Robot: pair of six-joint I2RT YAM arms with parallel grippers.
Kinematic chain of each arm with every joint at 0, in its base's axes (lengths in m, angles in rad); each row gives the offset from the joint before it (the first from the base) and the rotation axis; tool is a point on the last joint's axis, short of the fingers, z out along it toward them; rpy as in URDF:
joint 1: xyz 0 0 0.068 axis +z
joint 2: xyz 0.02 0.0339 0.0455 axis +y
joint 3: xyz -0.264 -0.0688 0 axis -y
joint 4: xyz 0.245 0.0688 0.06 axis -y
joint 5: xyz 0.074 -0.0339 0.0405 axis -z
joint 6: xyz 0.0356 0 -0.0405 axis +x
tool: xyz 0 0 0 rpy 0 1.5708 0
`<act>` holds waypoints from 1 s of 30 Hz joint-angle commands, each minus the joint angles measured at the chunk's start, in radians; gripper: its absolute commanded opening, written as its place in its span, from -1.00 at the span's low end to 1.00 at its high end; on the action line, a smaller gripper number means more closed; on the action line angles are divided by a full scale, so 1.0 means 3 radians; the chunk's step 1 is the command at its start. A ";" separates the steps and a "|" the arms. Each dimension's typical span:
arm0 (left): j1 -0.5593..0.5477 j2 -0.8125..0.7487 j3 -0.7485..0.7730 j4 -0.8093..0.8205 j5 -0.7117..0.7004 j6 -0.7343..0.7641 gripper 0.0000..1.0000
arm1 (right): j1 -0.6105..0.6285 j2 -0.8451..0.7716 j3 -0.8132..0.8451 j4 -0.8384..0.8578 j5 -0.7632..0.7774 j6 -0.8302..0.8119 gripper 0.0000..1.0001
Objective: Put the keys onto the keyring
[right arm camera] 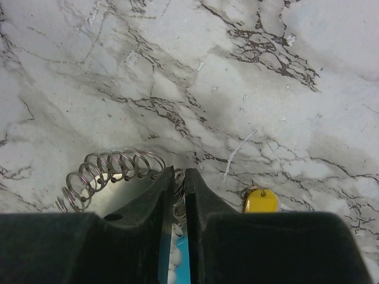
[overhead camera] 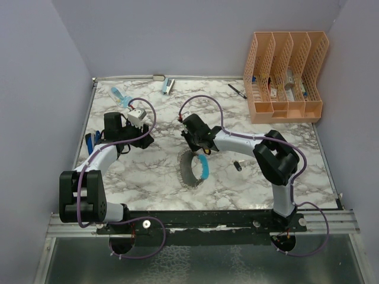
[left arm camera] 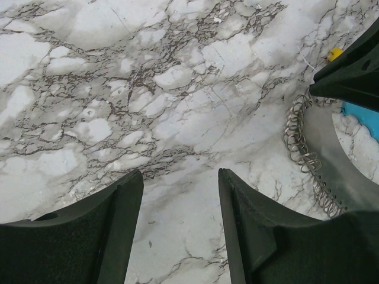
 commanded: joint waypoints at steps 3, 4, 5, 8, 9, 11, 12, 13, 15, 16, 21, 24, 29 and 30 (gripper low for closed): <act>0.0033 0.0001 0.0017 0.0003 0.0110 -0.0008 0.12 | 0.0010 -0.0125 -0.0033 -0.0034 -0.0156 0.0018 -0.71; 0.0033 0.0003 0.0017 0.0000 0.0110 -0.0007 0.12 | 0.0010 -0.0112 -0.0027 -0.0032 -0.0166 0.0014 -0.73; 0.0033 0.0001 0.0017 0.0001 0.0111 -0.0008 0.12 | 0.0010 -0.0100 -0.0013 -0.0027 -0.0173 0.0006 -0.75; 0.0033 -0.0009 0.0020 -0.0007 0.0138 -0.0010 0.12 | 0.0010 -0.0106 0.0012 -0.0020 -0.0170 -0.0014 -0.96; 0.0029 -0.0015 0.0029 -0.0008 0.0184 -0.0020 0.12 | 0.0010 -0.0135 0.0008 -0.0003 -0.0166 -0.0018 -0.97; 0.0032 -0.0033 0.0085 -0.0045 0.0342 -0.0034 0.12 | 0.0010 -0.0245 -0.0059 0.0090 -0.0199 -0.0041 -0.97; 0.0029 -0.0045 0.0130 -0.0071 0.0458 -0.0033 0.12 | 0.0010 -0.0326 -0.0099 0.0141 -0.0230 -0.0051 -0.97; 0.0024 -0.0061 0.0167 -0.0080 0.0580 -0.0056 0.12 | 0.0010 -0.0408 -0.0145 0.0187 -0.0281 -0.0064 -0.97; -0.0010 -0.0113 0.0196 -0.0006 0.0884 -0.0141 0.13 | 0.0010 -0.0588 -0.0243 0.0271 -0.0425 -0.0075 -0.97; -0.0045 -0.0146 0.0200 0.0060 0.1029 -0.0195 0.13 | 0.0009 -0.0681 -0.0302 0.0319 -0.0506 -0.0071 -0.97; -0.0661 -0.0345 0.0178 0.0298 0.1036 -0.0262 0.32 | 0.0009 -0.1149 -0.0601 0.0461 -0.0777 0.0007 -0.97; -0.0957 -0.0413 0.0124 0.0460 0.0817 -0.0213 0.75 | 0.0010 -0.1372 -0.0723 0.0491 -0.0950 0.0098 -0.97; -0.1061 -0.0222 0.0170 0.0738 0.0914 -0.0340 0.90 | 0.0013 -0.1707 -0.0926 0.0592 -0.1055 0.0292 -0.97; -0.1091 -0.0209 0.0146 0.0825 0.0952 -0.0374 0.91 | 0.0012 -0.1772 -0.0951 0.0589 -0.1062 0.0321 -0.97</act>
